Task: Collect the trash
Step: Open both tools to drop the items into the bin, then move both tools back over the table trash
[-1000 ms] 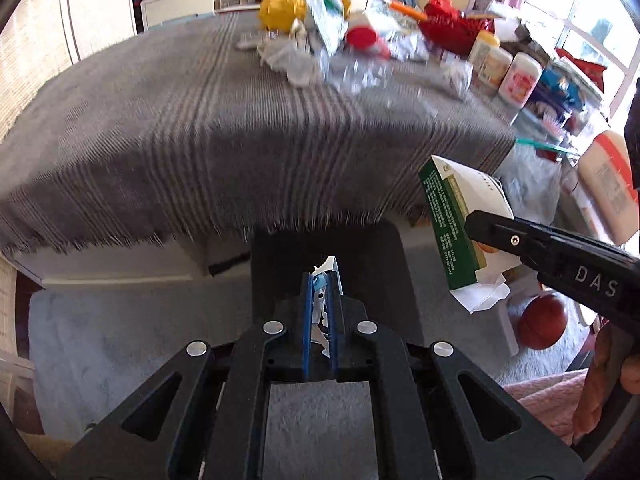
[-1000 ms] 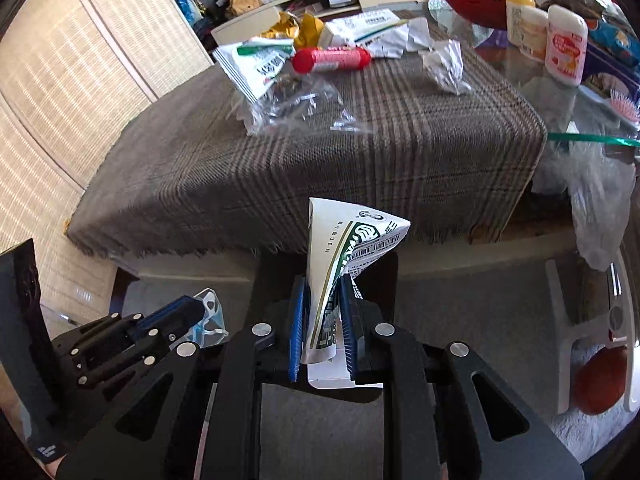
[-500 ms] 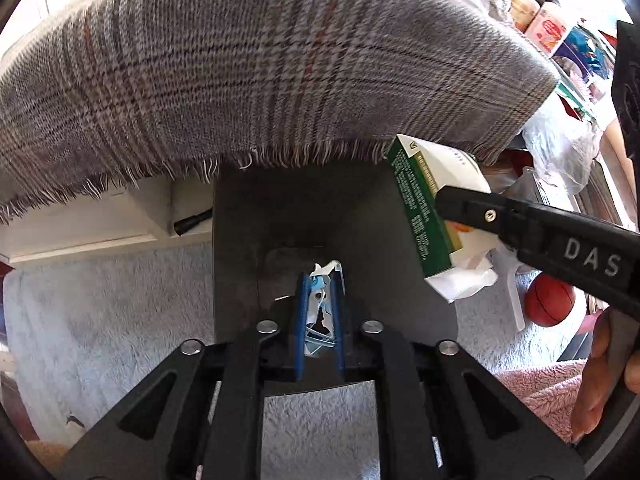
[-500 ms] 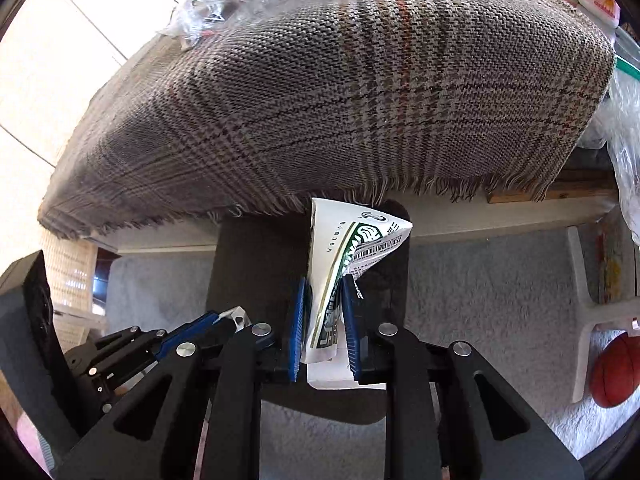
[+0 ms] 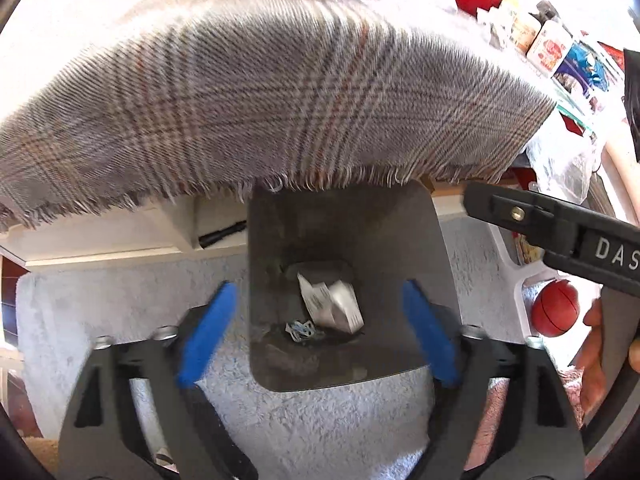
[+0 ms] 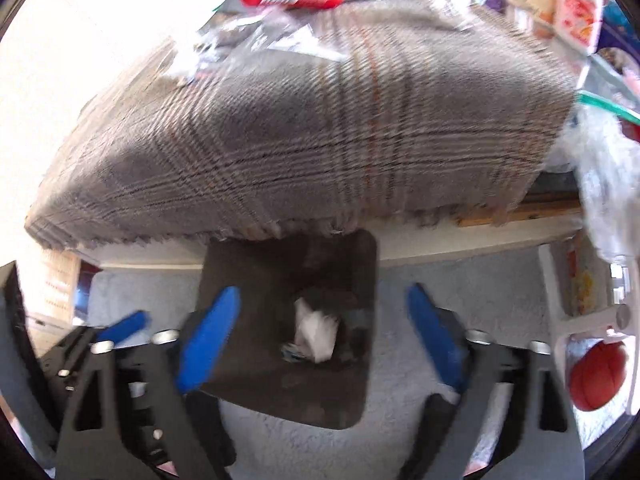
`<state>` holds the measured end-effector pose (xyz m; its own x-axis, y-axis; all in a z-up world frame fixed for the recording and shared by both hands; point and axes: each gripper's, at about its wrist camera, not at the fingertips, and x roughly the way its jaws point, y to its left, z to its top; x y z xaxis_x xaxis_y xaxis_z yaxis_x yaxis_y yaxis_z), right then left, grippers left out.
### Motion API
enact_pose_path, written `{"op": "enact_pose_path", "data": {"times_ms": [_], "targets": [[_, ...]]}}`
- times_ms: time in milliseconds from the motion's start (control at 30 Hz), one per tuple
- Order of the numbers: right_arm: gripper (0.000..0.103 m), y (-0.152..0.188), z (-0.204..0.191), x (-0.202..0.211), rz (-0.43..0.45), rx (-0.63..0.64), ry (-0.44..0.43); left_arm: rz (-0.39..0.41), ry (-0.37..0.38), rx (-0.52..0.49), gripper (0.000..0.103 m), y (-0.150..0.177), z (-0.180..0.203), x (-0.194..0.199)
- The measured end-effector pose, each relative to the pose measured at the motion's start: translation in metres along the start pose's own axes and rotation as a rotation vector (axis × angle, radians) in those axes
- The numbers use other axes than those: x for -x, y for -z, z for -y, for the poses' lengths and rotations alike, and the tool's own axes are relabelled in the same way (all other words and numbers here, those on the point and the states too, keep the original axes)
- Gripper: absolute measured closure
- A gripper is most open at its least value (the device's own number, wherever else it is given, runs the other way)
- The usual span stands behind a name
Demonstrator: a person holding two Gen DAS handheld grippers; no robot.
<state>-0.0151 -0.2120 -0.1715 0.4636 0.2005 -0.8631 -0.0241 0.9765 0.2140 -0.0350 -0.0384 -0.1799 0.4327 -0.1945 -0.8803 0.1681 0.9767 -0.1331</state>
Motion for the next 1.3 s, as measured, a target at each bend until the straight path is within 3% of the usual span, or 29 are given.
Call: {"op": "enact_pose_path", "data": {"times_ms": [267,633,1033,1300], "targets": [[0.004,-0.014,0.019,0.041,0.055,-0.038,0.026,0.063,-0.020,-0.023,0.008,-0.015,0.007,0.036],[0.003,-0.099,0.052,0.102,0.212,-0.063,0.085,0.201,-0.062,-0.050,0.008,-0.106,0.000,0.095],[0.004,-0.169,0.069,0.078,0.210,-0.091,0.098,0.271,-0.041,-0.100,0.008,-0.205,0.016,0.089],[0.014,-0.188,0.070,0.042,0.132,-0.083,0.078,0.203,-0.020,-0.114,0.008,-0.230,0.028,0.053]]}}
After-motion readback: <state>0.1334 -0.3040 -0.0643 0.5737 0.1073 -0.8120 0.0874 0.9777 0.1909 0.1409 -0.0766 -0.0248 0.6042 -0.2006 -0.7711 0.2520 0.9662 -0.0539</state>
